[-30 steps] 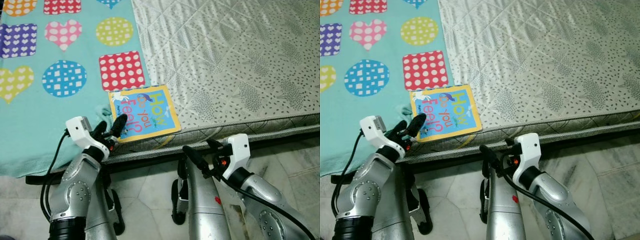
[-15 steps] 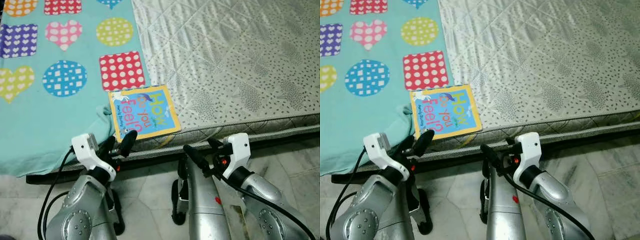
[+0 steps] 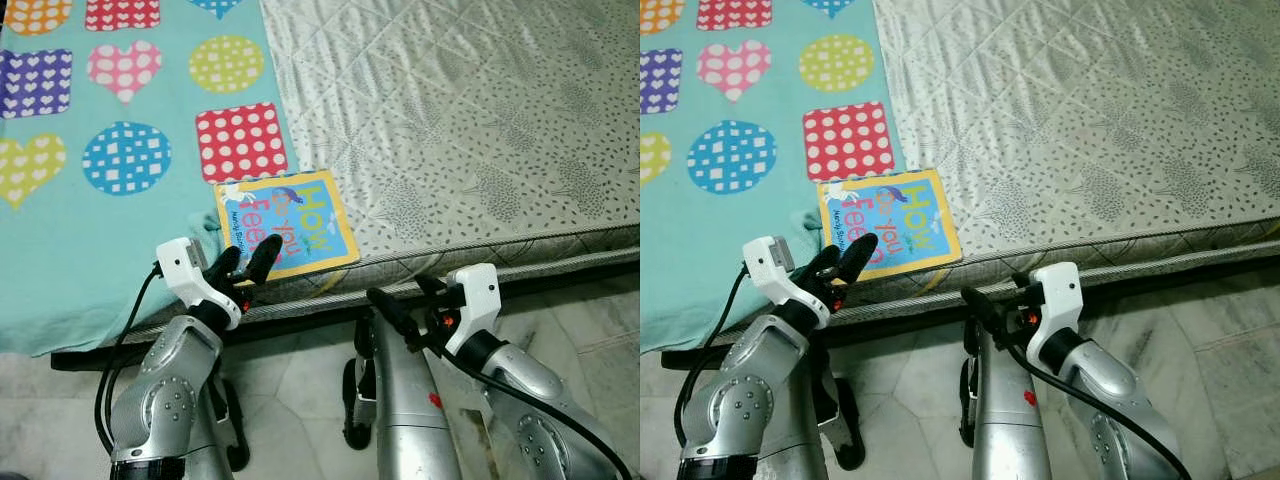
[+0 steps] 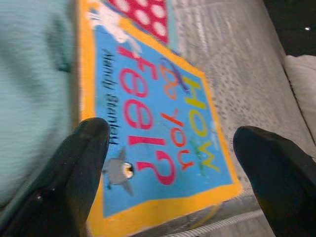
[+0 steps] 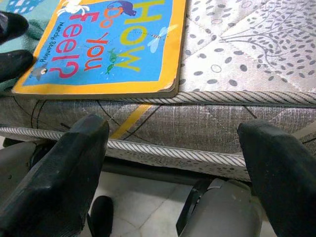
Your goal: Clean up the room
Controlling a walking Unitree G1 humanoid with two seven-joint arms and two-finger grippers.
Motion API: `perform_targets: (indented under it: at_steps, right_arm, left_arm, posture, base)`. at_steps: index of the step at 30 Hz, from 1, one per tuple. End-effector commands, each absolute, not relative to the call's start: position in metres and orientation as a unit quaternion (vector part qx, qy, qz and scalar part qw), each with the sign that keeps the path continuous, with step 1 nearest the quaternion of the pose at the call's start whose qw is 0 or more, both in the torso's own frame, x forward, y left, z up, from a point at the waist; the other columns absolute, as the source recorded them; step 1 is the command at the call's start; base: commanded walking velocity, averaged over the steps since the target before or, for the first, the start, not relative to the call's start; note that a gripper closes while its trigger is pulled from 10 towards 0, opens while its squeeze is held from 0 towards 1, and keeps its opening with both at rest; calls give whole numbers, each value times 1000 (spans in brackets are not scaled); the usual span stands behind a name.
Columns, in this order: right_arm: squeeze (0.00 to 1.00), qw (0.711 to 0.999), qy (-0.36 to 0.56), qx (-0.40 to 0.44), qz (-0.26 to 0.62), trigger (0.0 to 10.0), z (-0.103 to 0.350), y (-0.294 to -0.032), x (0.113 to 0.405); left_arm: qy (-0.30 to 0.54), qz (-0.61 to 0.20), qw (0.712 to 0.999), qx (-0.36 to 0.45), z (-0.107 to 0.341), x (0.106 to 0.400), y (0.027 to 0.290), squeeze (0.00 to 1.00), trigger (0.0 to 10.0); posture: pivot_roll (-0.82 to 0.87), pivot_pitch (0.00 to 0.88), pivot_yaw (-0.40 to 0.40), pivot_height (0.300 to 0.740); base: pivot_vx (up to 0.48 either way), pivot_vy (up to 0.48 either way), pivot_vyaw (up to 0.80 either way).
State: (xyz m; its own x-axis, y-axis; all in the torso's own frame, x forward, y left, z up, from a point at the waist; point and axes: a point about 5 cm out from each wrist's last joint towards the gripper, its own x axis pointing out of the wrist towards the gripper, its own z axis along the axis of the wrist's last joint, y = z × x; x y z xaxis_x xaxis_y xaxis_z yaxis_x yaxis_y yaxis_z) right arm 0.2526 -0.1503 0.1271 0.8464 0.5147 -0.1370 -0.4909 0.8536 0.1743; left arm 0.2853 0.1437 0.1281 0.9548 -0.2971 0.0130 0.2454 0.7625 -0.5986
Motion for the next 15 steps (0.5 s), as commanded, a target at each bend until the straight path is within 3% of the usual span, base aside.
perform_targets:
  at_steps: [1,15]
  right_arm:
    - [0,960,100,67,253,10000,121,-155,248]
    - [0,961,102,63,250,10000,119,-157,249]
  left_arm:
    - [55,-133,938,-316,119,282,147,0,10000]
    - [53,-76,947,-308,107,286,171,0,10000]
  posture:
    - [-198,385,-58,546]
    - [-198,381,-59,546]
  base:
    - [0,0,0]
    - [0,0,0]
